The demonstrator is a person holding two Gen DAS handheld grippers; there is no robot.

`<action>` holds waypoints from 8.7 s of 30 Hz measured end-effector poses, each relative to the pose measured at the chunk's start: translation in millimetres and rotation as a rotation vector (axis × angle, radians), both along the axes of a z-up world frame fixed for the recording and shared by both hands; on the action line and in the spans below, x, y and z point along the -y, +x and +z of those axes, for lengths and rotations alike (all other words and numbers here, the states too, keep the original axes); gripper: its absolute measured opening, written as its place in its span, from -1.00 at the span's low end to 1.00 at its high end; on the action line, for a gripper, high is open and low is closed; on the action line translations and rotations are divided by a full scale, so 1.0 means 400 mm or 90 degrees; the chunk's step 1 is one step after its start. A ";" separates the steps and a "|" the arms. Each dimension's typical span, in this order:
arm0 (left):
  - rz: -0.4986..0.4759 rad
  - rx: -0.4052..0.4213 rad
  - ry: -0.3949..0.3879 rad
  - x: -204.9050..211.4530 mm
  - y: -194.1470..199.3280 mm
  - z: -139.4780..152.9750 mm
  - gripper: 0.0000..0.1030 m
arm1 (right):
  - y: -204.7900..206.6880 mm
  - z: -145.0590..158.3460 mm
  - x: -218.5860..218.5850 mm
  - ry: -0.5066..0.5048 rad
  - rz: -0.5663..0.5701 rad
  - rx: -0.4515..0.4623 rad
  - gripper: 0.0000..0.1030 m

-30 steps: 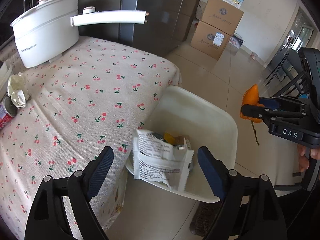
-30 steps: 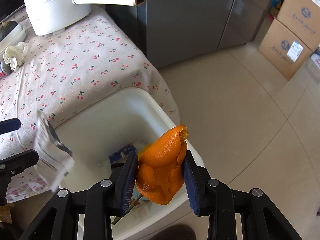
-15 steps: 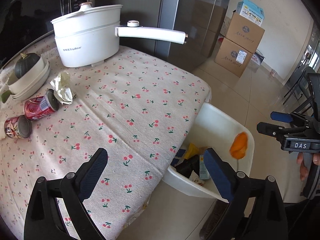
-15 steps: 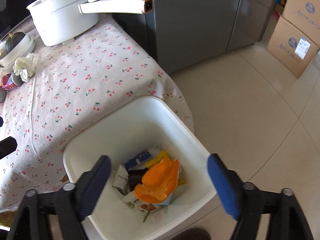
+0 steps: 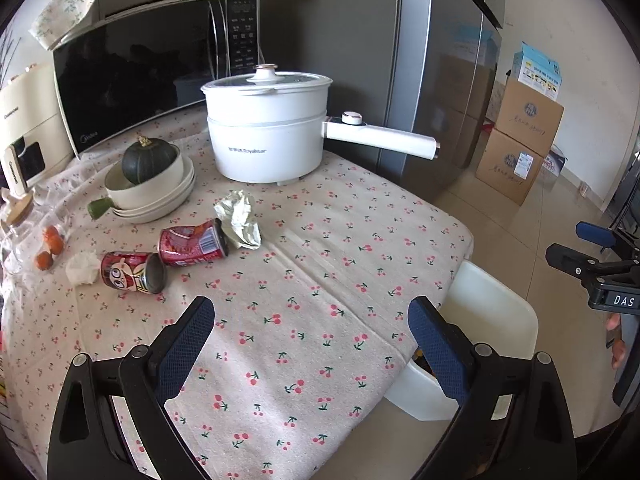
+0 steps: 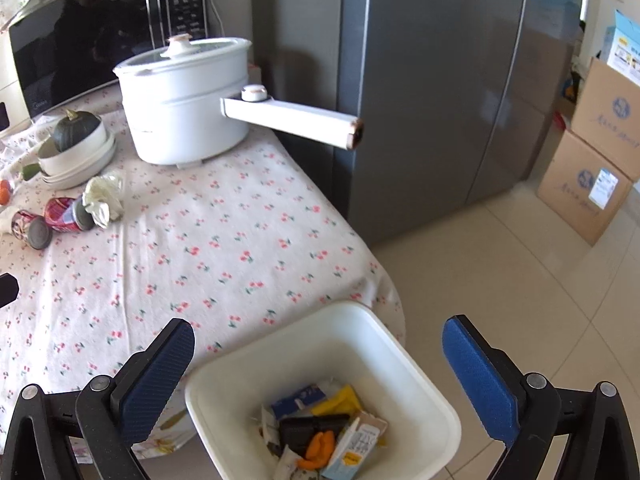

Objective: Collect trash

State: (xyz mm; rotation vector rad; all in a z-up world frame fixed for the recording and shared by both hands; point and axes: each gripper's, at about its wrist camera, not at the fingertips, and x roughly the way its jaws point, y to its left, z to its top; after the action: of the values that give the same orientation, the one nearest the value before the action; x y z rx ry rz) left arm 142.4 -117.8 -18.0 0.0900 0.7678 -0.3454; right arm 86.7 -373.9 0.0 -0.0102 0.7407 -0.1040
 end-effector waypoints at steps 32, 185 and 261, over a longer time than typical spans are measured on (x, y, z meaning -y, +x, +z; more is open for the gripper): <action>0.227 0.002 -0.041 -0.468 0.099 0.045 0.96 | 0.191 0.050 -0.395 0.099 0.114 0.076 0.98; -0.192 -0.185 -0.067 0.368 0.015 -0.235 0.46 | -0.091 -0.196 0.278 0.109 -0.124 -0.195 -0.11; 0.253 -0.153 -0.027 -0.639 0.150 -0.096 1.00 | 0.312 -0.141 -0.536 0.036 0.140 -0.144 0.78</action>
State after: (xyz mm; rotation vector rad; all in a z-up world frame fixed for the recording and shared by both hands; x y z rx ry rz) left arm 202.6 137.8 -56.6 -0.1466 0.9927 0.0077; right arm 211.4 -159.7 -56.5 -0.0497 0.9638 0.1301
